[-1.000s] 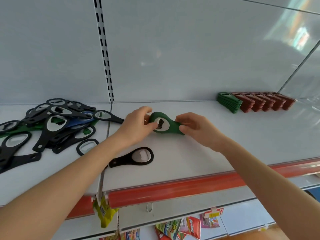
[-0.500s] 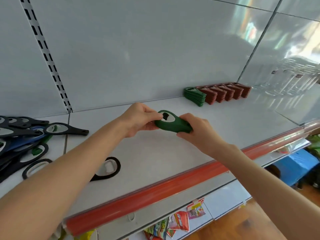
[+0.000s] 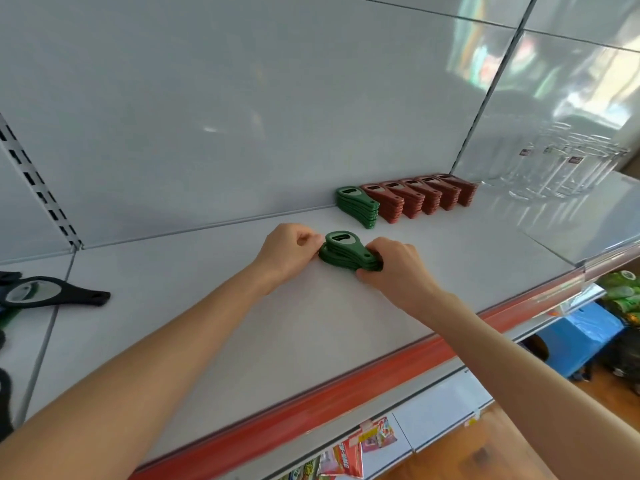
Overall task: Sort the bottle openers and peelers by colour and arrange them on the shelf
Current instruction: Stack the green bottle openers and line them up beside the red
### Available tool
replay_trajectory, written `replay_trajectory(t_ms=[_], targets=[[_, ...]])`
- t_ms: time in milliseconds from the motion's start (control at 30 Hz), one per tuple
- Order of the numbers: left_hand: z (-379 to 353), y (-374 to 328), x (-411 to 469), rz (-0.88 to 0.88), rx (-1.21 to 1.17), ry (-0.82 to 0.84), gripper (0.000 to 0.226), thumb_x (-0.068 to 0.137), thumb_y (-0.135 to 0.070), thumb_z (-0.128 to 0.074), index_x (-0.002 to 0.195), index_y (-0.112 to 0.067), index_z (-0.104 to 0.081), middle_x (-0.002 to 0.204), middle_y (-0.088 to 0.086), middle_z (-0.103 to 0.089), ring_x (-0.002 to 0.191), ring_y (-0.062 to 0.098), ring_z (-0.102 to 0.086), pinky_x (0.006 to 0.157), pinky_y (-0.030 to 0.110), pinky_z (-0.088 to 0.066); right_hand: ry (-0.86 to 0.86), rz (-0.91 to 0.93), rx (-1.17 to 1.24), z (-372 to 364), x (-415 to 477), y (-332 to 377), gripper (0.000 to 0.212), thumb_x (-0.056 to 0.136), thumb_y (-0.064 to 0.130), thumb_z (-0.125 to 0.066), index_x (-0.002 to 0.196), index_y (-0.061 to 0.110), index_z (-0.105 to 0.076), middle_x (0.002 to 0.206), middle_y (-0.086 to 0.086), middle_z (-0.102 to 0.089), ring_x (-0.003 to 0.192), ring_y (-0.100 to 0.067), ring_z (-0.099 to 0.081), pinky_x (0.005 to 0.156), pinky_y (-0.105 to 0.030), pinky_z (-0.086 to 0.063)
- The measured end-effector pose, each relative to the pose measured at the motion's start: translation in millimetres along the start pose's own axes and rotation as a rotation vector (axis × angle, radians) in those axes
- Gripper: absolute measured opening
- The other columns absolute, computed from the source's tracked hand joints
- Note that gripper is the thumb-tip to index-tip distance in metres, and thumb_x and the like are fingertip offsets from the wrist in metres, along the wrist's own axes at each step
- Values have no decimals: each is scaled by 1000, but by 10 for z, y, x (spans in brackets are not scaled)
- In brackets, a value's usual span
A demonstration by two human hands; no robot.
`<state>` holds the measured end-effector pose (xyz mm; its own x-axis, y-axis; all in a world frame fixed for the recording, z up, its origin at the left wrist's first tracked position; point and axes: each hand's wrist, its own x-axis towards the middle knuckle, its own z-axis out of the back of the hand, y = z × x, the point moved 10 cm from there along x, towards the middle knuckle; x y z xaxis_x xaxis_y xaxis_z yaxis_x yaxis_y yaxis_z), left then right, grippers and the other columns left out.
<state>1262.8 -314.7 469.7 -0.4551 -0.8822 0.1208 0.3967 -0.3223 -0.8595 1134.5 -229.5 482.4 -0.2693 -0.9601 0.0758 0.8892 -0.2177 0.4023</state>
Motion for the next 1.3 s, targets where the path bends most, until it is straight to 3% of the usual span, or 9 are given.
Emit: replay_trajectory(t_ms=[100, 267, 367, 433, 667, 900, 1000, 1200, 1300], targets=[[19, -76, -10, -88, 163, -63, 20, 90, -17, -52, 81, -4, -65, 79, 3, -63, 77, 17, -54, 64, 20, -36, -16, -20, -34, 1, 95, -44, 18, 85, 18, -57, 93, 2, -56, 84, -13, -57, 79, -29, -52, 61, -32, -34], [35, -68, -71, -226, 364, -74, 29, 92, -21, -48, 99, 4, -63, 102, 17, -63, 98, 30, -55, 85, 32, -40, -58, -66, -113, 4, 317, -74, 15, 85, 19, -55, 89, 5, -51, 81, -9, -52, 77, -30, -50, 59, -31, -33], [-11, 17, -98, -258, 462, -24, 57, 82, -41, -31, 89, 7, -59, 93, 17, -61, 93, 32, -54, 80, 37, -41, -80, -95, -99, -14, 464, -56, 14, 86, 17, -53, 83, 9, -42, 81, -8, -49, 74, -27, -45, 57, -31, -30], [-26, 60, -115, -268, 492, -25, 62, 79, -44, -26, 90, 6, -59, 97, 16, -61, 96, 30, -54, 81, 31, -37, -77, -93, -71, -37, 542, -37, 15, 87, 17, -53, 84, 8, -41, 83, -8, -48, 74, -27, -45, 58, -31, -30], [-21, 72, -127, -289, 474, -40, 72, 74, -49, -19, 91, 7, -61, 99, 19, -62, 99, 30, -54, 80, 23, -32, 11, -16, -11, -62, 472, -90, 34, 87, 11, -56, 118, -1, -48, 108, -17, -58, 98, -32, -52, 81, -38, -42], [-3, 95, -116, -285, 469, -67, 73, 72, -51, -18, 91, 5, -61, 99, 16, -62, 99, 27, -53, 81, 25, -33, -17, 1, 45, -80, 608, -17, 33, 86, 6, -55, 118, -1, -51, 110, -17, -58, 101, -31, -53, 76, -29, -38], [6, 95, -116, -285, 462, -77, 71, 72, -50, -19, 89, 4, -61, 98, 14, -63, 98, 26, -54, 80, 23, -32, 22, -2, 60, -68, 648, -38, 43, 85, 4, -52, 127, 5, -49, 121, -15, -57, 110, -28, -53, 82, -25, -38], [25, 61, -131, -308, 457, -89, 67, 72, -48, -22, 87, 4, -63, 96, 16, -64, 96, 29, -56, 80, 21, -30, -118, -39, -17, 24, 648, 153, 44, 87, 43, -55, 114, 9, -53, 104, -9, -62, 97, -29, -56, 77, -34, -44], [40, 44, -144, -317, 433, -104, 68, 71, -48, -21, 90, 2, -64, 99, 15, -65, 99, 28, -55, 81, 19, -29, -144, -51, 8, 43, 669, 120, 34, 91, 28, -51, 120, 8, -51, 105, -13, -63, 97, -31, -56, 76, -33, -43]])
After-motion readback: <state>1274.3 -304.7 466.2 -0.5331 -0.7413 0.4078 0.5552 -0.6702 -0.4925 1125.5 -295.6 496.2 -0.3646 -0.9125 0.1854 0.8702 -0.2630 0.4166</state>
